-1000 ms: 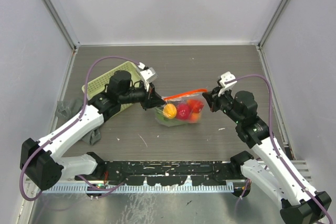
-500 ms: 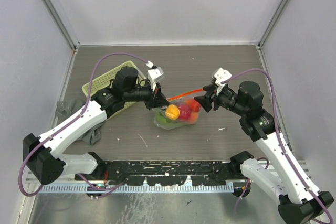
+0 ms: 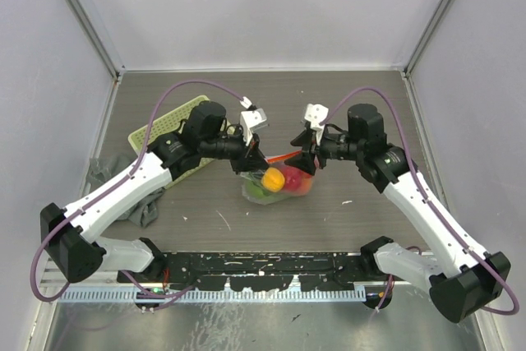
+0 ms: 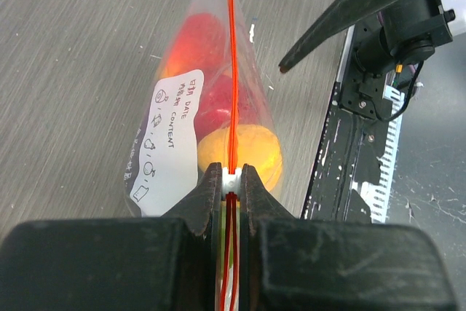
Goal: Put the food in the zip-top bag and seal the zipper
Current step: Zip the zipper food storage bag at the center of the board.
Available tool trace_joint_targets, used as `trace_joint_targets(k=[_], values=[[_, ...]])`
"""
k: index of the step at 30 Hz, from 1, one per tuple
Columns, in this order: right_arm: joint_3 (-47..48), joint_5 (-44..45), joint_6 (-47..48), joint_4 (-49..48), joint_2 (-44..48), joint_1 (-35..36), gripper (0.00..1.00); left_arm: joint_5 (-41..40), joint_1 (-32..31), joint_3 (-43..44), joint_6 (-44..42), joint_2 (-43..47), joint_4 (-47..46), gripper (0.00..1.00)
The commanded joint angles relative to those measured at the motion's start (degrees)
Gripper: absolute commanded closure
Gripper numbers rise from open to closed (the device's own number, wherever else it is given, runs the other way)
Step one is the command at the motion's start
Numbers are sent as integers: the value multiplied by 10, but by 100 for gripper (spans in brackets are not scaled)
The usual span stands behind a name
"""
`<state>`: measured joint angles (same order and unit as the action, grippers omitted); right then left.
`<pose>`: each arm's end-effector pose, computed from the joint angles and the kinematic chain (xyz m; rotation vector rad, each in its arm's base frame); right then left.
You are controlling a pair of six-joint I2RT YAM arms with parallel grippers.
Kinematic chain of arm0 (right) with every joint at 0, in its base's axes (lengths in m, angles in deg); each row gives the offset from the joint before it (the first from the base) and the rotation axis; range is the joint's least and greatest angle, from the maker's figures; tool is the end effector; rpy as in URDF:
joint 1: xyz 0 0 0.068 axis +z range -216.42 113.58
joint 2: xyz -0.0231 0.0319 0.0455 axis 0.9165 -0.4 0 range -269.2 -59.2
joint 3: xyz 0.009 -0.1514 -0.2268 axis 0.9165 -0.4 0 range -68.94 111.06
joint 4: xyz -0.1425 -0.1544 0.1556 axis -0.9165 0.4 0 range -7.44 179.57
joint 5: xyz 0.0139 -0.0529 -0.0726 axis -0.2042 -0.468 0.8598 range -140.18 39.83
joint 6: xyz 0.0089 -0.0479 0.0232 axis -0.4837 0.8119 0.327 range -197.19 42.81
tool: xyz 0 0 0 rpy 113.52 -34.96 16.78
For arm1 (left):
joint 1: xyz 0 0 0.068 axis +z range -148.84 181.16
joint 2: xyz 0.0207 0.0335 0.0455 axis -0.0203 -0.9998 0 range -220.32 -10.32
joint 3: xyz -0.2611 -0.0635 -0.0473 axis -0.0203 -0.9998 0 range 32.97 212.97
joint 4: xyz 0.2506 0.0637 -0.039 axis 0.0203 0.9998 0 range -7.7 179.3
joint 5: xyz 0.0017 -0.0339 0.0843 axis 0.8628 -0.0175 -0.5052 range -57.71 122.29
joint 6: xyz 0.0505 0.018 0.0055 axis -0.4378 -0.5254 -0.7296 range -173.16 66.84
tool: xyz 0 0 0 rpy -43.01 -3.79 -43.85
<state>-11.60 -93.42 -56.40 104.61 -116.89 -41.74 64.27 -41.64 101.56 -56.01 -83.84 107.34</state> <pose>0.1865 0.1127 0.3571 -1.1759 1.5271 0.7802 0.1961 -0.2072 0.3534 1.1541 1.8306 -0.9966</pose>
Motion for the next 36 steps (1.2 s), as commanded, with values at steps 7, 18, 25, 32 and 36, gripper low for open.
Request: trace_joint_targets(k=[7, 18, 25, 32, 36], values=[[61, -4, 86, 53, -55, 57, 48, 20, -9, 87, -29, -22, 58, 100], [57, 31, 100, 85, -45, 62, 99, -64, -14, 141, -26, -12, 177, 100], [23, 91, 73, 66, -4, 62, 99, -130, -14, 171, -30, 1, 267, 100], [10, 173, 45, 65, 10, 63, 99, -182, -14, 171, -38, 36, 299, 100], [4, 230, 20, 59, 17, 62, 99, -216, -13, 166, -45, 49, 318, 100]])
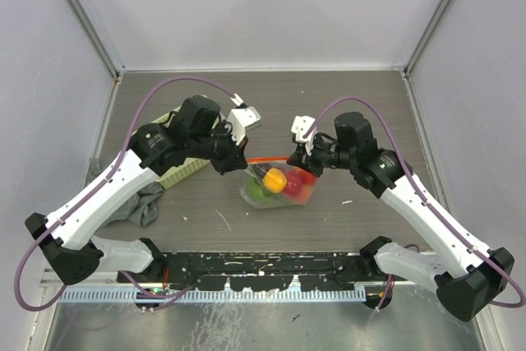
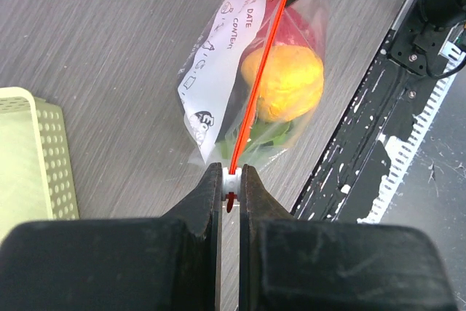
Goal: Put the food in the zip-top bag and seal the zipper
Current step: Zip the zipper food storage bag at the center of the board, then place the zipper food storage bag at the center of the board.
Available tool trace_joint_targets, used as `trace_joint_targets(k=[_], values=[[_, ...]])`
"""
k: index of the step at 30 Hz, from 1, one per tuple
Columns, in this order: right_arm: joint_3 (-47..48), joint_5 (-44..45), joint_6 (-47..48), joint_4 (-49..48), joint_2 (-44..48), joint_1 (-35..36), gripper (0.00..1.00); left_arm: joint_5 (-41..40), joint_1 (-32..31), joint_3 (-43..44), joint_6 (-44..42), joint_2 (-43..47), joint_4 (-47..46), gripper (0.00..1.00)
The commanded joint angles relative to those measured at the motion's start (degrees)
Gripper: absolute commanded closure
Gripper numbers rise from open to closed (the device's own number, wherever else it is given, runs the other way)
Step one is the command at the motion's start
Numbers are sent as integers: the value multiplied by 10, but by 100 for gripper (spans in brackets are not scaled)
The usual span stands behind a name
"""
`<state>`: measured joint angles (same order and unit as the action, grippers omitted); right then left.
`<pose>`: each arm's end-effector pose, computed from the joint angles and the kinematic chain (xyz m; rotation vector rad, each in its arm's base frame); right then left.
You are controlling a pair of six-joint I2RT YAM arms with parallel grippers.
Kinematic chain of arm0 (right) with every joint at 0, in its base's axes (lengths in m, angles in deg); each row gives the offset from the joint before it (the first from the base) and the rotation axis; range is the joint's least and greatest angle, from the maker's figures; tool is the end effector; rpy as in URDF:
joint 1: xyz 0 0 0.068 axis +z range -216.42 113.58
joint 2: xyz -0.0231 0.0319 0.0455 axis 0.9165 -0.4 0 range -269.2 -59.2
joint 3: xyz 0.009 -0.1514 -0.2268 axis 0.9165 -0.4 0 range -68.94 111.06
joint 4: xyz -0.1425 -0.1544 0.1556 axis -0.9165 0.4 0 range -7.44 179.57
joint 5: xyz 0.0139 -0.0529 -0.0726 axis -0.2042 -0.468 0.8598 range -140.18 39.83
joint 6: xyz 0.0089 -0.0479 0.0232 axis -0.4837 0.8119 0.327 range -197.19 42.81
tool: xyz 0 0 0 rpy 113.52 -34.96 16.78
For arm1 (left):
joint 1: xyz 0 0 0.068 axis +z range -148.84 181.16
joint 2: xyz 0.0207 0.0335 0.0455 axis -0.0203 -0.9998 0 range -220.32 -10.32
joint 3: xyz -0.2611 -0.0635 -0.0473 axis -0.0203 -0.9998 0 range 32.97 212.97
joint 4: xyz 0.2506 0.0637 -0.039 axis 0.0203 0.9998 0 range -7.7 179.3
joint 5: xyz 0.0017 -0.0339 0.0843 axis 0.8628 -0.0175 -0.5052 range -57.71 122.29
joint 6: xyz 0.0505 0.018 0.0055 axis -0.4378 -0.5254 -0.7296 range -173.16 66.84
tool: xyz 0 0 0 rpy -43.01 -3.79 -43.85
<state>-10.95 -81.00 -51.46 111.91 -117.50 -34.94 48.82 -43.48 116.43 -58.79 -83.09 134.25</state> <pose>0.1758 0.1292 0.3451 -1.2639 1.6346 0.6211 0.1728 -0.1848 0.3989 1.1357 2.0571 -0.6760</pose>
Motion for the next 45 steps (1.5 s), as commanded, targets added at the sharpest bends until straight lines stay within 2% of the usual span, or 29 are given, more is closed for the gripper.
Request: trace_joint_targets(k=[1, 6, 10, 12, 13, 15, 17, 19, 22, 26, 28, 32, 35, 40, 45], values=[[-3, 125, -35, -18, 25, -6, 99, -75, 5, 13, -18, 46, 53, 100], [-7, 158, -57, -48, 24, -5, 99, -133, 6, -18, -19, 63, 54, 100], [-8, 157, -65, -81, 16, -5, 99, -144, 6, -52, -2, 80, 1, 100], [-9, 161, -64, -106, 10, -5, 99, -161, 5, -75, 9, 94, -38, 94], [-9, 166, -61, -117, 6, -5, 99, -174, 6, -85, 15, 101, -59, 90], [-3, 178, -49, -136, -2, -5, 99, -215, 6, -101, 21, 119, -89, 71], [10, 197, -32, -146, -14, -5, 99, -255, 9, -117, 24, 146, -113, 48], [27, 226, -17, -151, -27, -5, 99, -288, 17, -133, 28, 174, -136, 33], [45, 257, 5, -172, -44, -5, 99, -321, 40, -163, 40, 217, -176, 17], [48, 315, 52, -230, -71, -6, 99, -324, 96, -191, 76, 252, -205, 4], [50, 349, 76, -253, -86, -6, 99, -330, 116, -191, 95, 251, -203, 0], [50, 391, 121, -288, -103, -6, 99, -356, 143, -183, 126, 241, -187, 2], [35, 349, 118, -285, -105, -6, 99, -351, 167, -181, 146, 239, -181, 2], [-33, 282, 64, -287, -104, 2, 99, -343, 179, -188, 156, 254, -186, 2], [-98, 264, 22, -279, -96, 50, 99, -344, 179, -188, 167, 277, -186, 2]])
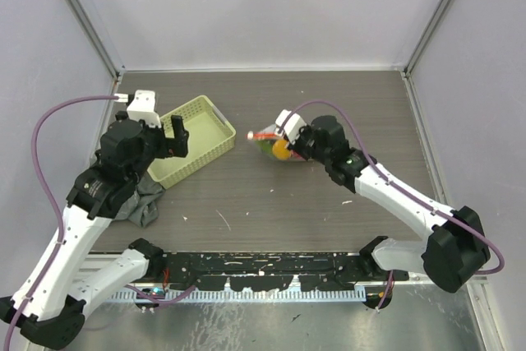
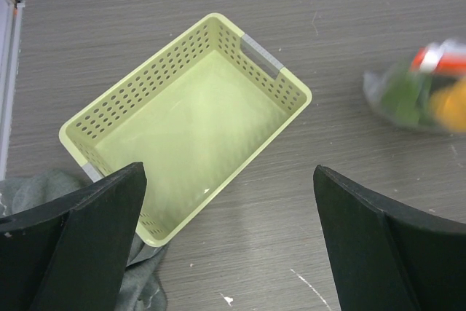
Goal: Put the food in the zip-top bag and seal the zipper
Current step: Place the zipper food storage bag at the center of the board.
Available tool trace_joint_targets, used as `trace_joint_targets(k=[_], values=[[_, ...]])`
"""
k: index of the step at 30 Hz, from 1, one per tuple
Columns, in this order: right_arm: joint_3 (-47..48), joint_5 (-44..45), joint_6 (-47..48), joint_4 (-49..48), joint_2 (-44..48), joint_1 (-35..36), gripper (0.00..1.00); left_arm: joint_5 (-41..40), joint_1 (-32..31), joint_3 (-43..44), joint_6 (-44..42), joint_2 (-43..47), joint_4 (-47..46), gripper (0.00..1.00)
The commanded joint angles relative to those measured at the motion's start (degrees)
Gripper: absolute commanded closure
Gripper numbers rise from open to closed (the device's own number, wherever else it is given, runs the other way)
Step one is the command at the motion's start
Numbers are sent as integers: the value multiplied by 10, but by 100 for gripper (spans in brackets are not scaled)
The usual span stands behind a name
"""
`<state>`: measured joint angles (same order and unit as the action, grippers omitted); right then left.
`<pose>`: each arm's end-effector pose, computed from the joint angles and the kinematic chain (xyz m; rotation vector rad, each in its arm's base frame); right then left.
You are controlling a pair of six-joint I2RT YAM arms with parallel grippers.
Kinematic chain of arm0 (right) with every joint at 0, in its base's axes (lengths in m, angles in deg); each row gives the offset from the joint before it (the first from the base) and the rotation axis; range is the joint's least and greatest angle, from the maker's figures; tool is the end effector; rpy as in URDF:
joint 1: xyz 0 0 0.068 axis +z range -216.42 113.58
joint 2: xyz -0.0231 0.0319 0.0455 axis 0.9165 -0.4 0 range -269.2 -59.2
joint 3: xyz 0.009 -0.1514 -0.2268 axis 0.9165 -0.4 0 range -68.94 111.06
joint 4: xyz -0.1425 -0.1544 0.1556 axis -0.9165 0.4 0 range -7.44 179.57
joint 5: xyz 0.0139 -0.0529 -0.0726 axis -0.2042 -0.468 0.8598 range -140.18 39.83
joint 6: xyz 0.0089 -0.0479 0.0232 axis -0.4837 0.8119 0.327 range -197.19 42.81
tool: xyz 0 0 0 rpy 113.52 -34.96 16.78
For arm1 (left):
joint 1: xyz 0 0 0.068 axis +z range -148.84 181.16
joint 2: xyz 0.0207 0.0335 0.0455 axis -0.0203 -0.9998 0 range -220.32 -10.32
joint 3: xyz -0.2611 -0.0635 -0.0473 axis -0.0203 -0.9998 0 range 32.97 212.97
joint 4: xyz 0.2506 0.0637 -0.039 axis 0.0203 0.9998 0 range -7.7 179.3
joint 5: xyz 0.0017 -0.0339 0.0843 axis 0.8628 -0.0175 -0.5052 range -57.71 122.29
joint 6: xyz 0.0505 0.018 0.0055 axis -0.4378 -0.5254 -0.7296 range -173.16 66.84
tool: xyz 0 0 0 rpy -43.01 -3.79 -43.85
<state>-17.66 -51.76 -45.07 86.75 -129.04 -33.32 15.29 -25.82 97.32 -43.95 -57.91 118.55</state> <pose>0.2351 0.1546 0.2979 -1.0757 1.6477 0.0383 0.1483 -0.0638 0.4006 0.0946 1.8956 -0.1465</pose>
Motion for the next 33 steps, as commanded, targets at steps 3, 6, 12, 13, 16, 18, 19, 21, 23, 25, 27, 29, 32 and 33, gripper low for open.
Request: trace_joint_targets(k=[3, 6, 12, 13, 16, 18, 19, 21, 23, 25, 27, 29, 32, 33], values=[[-48, -29, -70, -13, 25, 76, 99, -16, 3, 4, 27, 49, -22, 2], [-69, -37, -106, -10, 29, 112, 96, -19, 3, -3, 32, 85, -20, 2], [-100, -35, -181, -26, 39, 154, 87, -22, 2, -55, 36, 184, -23, 2], [-103, -35, -193, -31, 44, 154, 83, -25, 3, -66, 36, 199, -22, 2], [-98, -27, -224, -31, 69, 154, 70, -40, 2, -88, 38, 233, -17, 2], [-94, -6, -245, -31, 92, 153, 58, -49, 2, -99, 40, 250, -15, 2], [-92, 9, -255, -29, 105, 153, 50, -53, 3, -104, 41, 258, -13, 2], [-95, 47, -270, -24, 134, 153, 39, -56, 3, -114, 43, 276, -12, 2], [-101, 102, -284, -10, 165, 153, 32, -69, 3, -123, 45, 292, -10, 2], [-110, 187, -306, 6, 201, 151, 10, -82, 3, -134, 48, 308, -7, 2], [-124, 307, -345, 24, 241, 148, 0, -97, 3, -144, 51, 325, -6, 2], [-143, 387, -372, 40, 286, 146, 0, -109, 3, -154, 52, 339, -6, 2], [-167, 488, -425, 74, 356, 145, 0, -125, 3, -164, 59, 357, -12, 2], [-173, 519, -446, 88, 378, 145, 0, -132, 3, -167, 61, 362, -15, 2]])
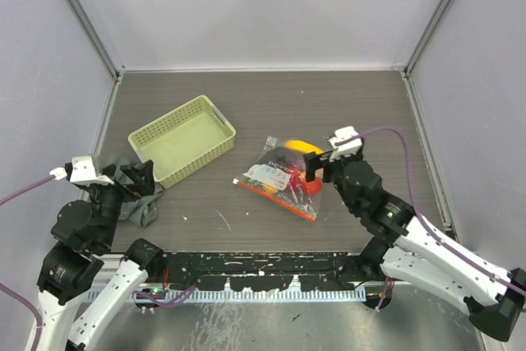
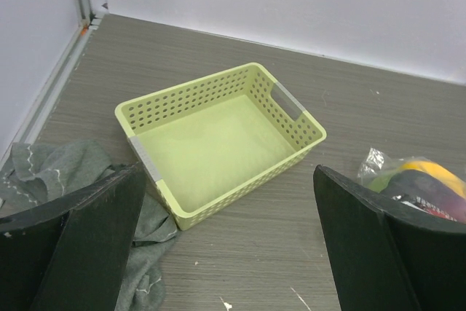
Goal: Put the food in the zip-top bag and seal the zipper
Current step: Place the zipper food storage bag at the center of the board, then reset both arms
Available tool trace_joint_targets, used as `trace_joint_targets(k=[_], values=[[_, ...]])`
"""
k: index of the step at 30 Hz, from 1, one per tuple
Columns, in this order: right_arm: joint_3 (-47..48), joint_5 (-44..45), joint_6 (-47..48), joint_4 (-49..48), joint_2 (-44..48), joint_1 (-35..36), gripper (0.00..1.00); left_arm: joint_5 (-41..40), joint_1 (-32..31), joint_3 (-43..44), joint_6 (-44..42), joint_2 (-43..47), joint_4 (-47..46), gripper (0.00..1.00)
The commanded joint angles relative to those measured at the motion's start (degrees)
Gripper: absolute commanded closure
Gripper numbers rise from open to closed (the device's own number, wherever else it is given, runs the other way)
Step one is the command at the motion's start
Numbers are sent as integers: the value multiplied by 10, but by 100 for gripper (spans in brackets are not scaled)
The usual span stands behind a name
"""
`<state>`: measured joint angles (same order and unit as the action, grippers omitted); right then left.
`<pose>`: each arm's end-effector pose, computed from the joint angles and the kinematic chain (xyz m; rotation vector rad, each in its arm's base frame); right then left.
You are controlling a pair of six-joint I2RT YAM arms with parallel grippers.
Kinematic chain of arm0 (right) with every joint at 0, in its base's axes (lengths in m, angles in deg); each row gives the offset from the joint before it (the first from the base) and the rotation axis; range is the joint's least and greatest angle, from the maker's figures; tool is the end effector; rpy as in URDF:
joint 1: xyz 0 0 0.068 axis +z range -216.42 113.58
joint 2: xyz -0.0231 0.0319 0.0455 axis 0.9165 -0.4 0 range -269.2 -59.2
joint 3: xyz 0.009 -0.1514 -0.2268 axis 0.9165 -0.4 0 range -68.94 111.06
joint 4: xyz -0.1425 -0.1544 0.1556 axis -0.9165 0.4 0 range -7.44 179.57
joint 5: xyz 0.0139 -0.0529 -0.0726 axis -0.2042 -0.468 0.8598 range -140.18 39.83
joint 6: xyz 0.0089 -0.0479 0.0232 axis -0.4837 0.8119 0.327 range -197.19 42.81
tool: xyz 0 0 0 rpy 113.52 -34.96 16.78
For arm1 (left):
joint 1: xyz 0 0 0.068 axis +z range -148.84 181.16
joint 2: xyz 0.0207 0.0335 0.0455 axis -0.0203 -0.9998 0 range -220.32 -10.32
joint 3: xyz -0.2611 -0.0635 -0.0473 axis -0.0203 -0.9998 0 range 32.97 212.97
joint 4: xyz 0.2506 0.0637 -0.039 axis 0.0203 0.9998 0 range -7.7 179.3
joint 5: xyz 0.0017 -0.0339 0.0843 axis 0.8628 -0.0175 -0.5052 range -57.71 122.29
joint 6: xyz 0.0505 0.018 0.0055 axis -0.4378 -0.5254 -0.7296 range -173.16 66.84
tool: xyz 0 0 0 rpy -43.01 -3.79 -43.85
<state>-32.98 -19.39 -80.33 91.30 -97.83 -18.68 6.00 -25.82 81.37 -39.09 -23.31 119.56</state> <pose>0.1235 0.1090 0.3061 -0.2910 1.7202 0.1751 0.0370 -0.0011 0.3604 -0.1754 1.5931 -0.1890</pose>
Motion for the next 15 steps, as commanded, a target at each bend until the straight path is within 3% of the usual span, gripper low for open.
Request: trace_joint_targets(k=[1, 5, 15], values=[[-25, 225, -119, 60, 95, -2, 0, -47, 2, -10, 13, 20, -27, 2], [-35, 267, -171, 108, 170, -2, 0, -58, 3, -31, 13, 41, -41, 2], [-67, 284, -199, 99, 265, -2, 0, -56, 3, -46, 11, 43, -53, 2]])
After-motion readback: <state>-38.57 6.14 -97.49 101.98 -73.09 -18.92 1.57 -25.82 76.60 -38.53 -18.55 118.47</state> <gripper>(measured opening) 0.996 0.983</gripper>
